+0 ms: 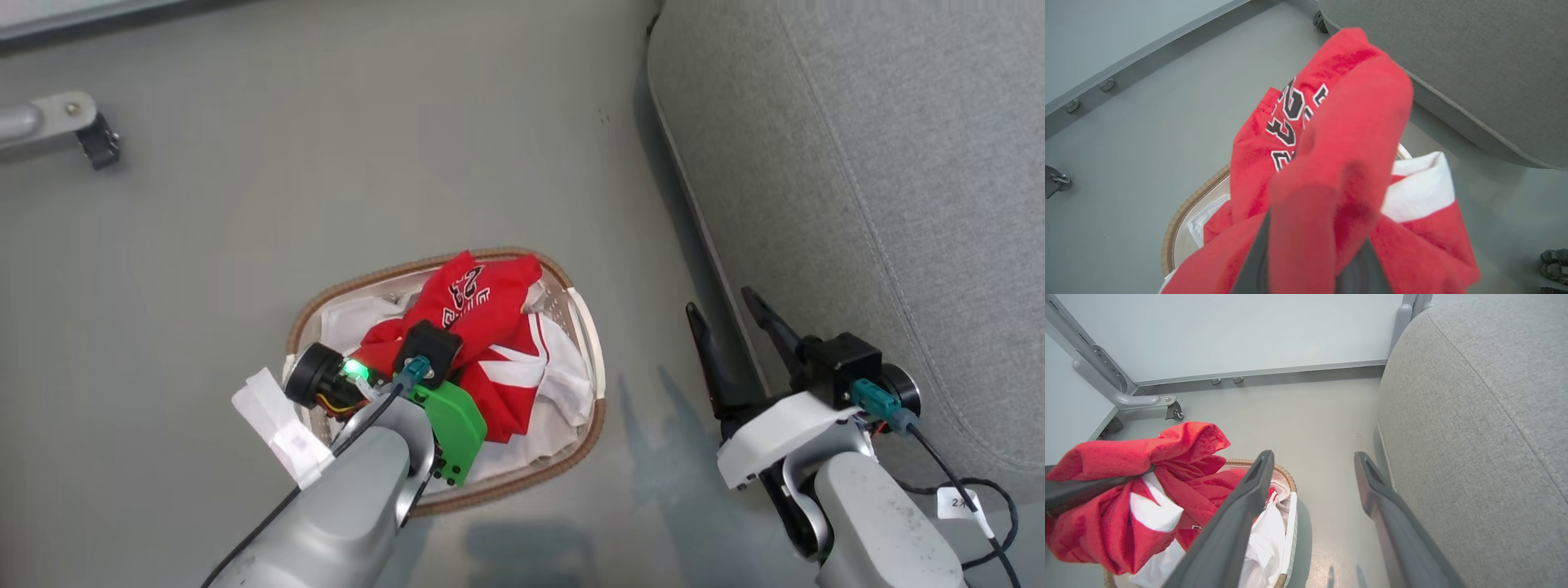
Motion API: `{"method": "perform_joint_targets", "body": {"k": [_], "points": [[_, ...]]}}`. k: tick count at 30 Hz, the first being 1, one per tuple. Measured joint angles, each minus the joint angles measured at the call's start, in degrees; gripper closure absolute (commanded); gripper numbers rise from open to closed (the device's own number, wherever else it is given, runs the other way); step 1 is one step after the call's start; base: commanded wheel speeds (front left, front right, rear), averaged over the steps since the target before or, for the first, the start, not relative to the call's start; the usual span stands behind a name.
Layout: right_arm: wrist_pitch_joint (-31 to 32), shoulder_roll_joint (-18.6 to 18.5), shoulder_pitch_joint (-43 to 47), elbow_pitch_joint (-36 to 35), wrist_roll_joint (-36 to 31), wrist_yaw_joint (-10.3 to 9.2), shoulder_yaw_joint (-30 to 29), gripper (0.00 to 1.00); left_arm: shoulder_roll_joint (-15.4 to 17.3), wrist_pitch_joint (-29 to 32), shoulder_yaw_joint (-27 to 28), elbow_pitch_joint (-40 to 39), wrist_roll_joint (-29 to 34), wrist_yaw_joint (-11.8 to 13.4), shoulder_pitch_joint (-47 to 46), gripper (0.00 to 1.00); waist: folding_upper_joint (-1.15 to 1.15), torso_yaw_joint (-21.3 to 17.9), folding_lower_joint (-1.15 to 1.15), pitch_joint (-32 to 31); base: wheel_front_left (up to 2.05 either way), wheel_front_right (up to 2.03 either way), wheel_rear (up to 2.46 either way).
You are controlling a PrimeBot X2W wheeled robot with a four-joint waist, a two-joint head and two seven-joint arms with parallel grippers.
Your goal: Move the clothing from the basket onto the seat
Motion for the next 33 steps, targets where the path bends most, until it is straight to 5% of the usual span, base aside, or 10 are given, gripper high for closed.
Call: {"method": "perform_joint_targets", "body": {"k": [15, 33], "points": [[0.0, -0.32, 6.33, 1.63, -0.55, 0.0, -0.15, 0.0, -0.01, 0.0, 9.49, -16.79, 2.79, 0.14, 6.9, 1.0, 0.0, 3.75, 0.0, -12.63, 0.0, 0.0, 0.0], [0.0, -0.16, 9.09, 2.43, -0.78, 0.0, 0.11, 0.0, -0.01, 0.0, 15.44, -29.55, 4.35, -1.12, 9.18, 1.0, 0.0, 3.99, 0.0, -19.03, 0.0, 0.0, 0.0]]}}
